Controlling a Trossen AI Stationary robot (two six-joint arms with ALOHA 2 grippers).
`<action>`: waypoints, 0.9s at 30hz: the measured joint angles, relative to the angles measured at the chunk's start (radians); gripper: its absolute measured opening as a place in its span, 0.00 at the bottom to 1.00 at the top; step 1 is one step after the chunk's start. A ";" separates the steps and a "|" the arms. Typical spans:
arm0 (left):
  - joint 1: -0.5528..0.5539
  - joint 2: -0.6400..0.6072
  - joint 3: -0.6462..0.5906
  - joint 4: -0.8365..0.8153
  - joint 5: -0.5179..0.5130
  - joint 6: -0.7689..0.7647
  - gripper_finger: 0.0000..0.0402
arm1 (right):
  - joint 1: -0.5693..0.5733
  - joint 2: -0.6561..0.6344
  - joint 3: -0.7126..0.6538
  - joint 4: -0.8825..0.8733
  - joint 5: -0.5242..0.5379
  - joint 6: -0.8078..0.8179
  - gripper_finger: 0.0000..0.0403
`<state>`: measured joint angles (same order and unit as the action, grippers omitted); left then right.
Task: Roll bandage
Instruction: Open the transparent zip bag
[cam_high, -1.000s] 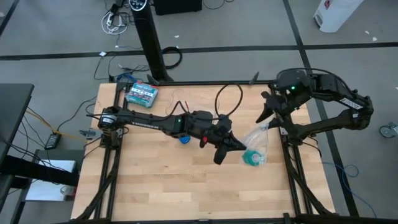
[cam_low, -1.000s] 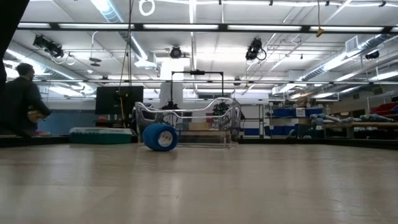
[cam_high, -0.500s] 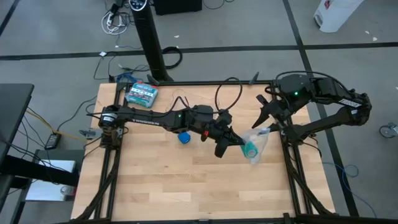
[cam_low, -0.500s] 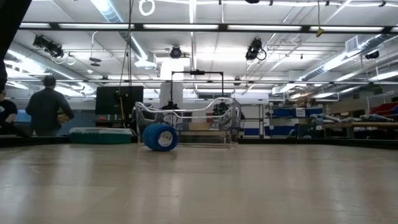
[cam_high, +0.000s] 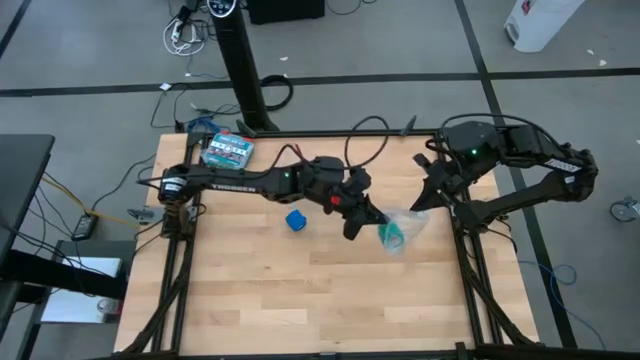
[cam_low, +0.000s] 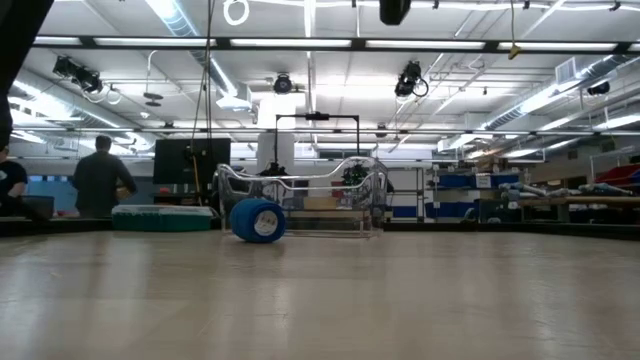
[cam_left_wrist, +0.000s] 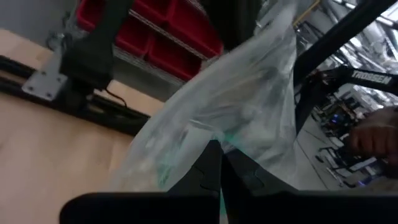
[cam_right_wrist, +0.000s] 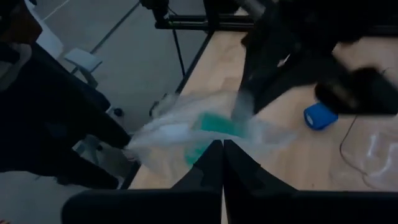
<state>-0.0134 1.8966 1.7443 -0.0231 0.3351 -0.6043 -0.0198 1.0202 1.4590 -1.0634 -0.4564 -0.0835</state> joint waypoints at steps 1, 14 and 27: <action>0.001 -0.010 0.000 -0.011 -0.004 0.010 0.02 | 0.000 -0.003 0.000 -0.007 0.000 0.006 0.00; 0.005 -0.055 0.001 -0.125 -0.017 0.160 0.01 | 0.000 0.025 0.001 -0.079 0.027 0.072 0.07; -0.004 -0.055 0.001 -0.182 -0.076 0.168 0.00 | -0.015 -0.012 0.001 -0.114 0.198 0.190 0.33</action>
<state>-0.0171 1.8420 1.7454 -0.2054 0.2590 -0.4365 -0.0346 1.0084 1.4597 -1.1770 -0.2585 0.1067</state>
